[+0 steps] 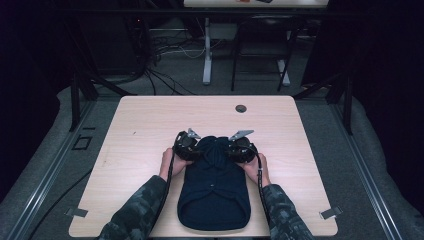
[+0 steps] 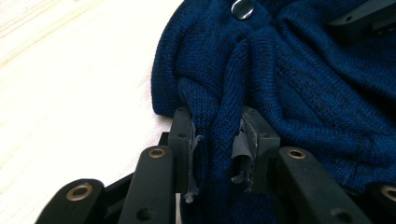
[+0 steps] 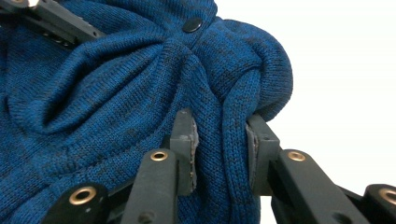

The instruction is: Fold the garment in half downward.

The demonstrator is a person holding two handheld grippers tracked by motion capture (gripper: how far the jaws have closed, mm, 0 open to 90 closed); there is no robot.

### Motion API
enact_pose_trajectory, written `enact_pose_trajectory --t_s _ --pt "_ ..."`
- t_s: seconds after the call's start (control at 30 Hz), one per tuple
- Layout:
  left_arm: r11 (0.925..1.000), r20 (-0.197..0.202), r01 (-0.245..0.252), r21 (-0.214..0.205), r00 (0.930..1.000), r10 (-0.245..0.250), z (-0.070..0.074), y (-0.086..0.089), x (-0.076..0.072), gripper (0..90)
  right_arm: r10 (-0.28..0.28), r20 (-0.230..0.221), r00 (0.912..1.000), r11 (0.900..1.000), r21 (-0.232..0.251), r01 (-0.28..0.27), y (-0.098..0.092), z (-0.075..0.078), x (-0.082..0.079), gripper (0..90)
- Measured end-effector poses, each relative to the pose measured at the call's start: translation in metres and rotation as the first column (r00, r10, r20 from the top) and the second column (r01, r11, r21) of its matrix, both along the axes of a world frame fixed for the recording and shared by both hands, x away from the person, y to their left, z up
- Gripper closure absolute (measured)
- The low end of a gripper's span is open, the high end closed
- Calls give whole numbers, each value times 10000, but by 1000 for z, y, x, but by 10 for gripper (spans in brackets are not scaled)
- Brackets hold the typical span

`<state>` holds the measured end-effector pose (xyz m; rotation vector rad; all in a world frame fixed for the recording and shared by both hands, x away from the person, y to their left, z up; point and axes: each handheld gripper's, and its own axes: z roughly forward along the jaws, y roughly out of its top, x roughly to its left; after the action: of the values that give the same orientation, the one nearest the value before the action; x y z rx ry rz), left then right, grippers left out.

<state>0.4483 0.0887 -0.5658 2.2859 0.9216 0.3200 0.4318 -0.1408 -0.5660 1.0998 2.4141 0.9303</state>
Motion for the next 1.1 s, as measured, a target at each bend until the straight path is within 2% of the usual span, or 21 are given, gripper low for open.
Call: enact_pose_trajectory --t_s 0.1,0.13,0.17,0.2,0.27,0.3,0.33,0.37,0.4,0.43,0.47,0.53,0.6,0.63,0.73,0.8,0.87,0.93,1.0,1.03,1.1 --pt "9999 -85 -23 -130 10000 22 4 3 -2 663 149 618 9980 9999 -88 -144 1 7 -8 700" --pt "9999 -85 -23 -130 10000 22 4 3 -2 652 149 618 9980 9999 -88 -144 1 7 -8 700" --pt "9997 -148 -14 -236 9999 11 5 5 -2 652 208 857 9961 9997 -107 -199 1 9 -10 702" --pt "9993 -291 70 -365 9995 -80 7 8 -3 634 357 1458 9887 9993 -159 -337 1 13 -18 705" --pt "9985 -322 94 -536 9994 -112 8 11 -4 620 514 1849 9814 9984 -326 -462 2 16 -24 707" --pt "9985 -322 94 -536 9994 -112 8 11 -4 608 514 1849 9814 9984 -326 -462 2 16 -24 707" --pt "9973 -437 117 -721 9989 -149 9 13 -5 593 665 2310 9707 9975 -406 -587 3 18 -30 709" --pt "9973 -437 117 -721 9989 -149 9 13 -5 585 766 2444 9666 9966 -490 -666 3 19 -32 709" --pt "9967 -468 107 -811 9988 -145 9 15 -5 585 766 2444 9666 9966 -490 -666 3 19 -32 709" --pt "9936 -656 302 -1091 9971 -376 7 17 -3 553 882 2745 9575 9958 -488 -777 4 22 -37 711" --pt "9936 -656 302 -1091 9971 -376 7 17 -3 528 882 2745 9575 9958 -488 -777 4 22 -37 711" --pt "9906 -859 296 -1332 9954 -413 5 19 -1 492 986 3053 9471 9949 -508 -872 5 24 -42 712" --pt "9887 -988 79 -1498 9948 -230 3 19 1 427 1185 3204 9398 9925 -681 -1019 5 26 -45 712" --pt "9848 -1199 -4 -1736 9926 -207 1 19 2 406 1162 3341 9353 9930 -588 -1023 6 26 -46 712" --pt "9854 -1229 47 -1702 9921 -260 -2 16 2 450 1126 3280 9380 9935 -546 -1001 5 25 -46 712" --pt "9870 -1046 138 -1600 9940 -309 -2 13 1 567 1112 3173 9418 9937 -492 -1007 3 23 -46 709" --pt "9883 -886 285 -1495 9952 -421 1 12 -1 644 1066 3046 9465 9943 -425 -983 1 23 -45 707" --pt "9875 -539 340 -1541 9976 -428 4 11 -4 698 985 2967 9499 9951 -306 -936 -2 23 -45 703" --pt "9880 -88 491 -1462 9987 -510 7 11 -7 728 917 2715 9581 9957 -121 -919 -5 25 -44 696" --pt "9870 151 521 -1519 9986 -504 9 11 -9 739 858 2732 9581 9960 -12 -888 -7 26 -44 692" --pt "9859 700 624 -1552 9962 -520 13 12 -13 753 751 2438 9669 9960 293 -848 -11 28 -43 680"
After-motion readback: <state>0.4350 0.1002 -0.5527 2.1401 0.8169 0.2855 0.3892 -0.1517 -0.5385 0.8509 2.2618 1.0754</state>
